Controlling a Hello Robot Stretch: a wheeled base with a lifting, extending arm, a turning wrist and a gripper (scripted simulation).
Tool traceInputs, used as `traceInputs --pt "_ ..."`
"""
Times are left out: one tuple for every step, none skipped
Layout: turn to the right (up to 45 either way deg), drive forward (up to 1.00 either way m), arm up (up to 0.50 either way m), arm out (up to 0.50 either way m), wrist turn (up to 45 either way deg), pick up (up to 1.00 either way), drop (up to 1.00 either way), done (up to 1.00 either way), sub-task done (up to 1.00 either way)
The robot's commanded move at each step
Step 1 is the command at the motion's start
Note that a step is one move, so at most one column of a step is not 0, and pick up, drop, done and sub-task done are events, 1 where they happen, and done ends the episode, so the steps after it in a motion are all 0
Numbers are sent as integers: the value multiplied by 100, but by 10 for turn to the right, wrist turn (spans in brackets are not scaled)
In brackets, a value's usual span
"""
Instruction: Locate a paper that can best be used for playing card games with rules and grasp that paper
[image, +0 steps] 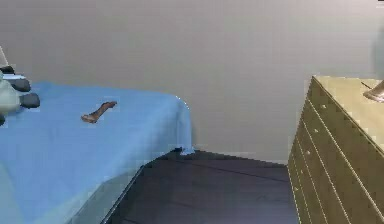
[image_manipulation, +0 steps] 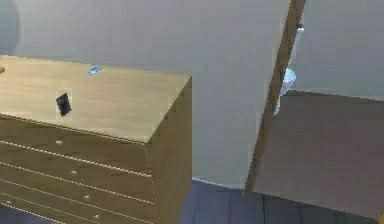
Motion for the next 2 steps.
traceInputs --pt "-270 0 0 0 0 0 0 0 0" --pt "-30 0 0 0 0 0 0 0 0"
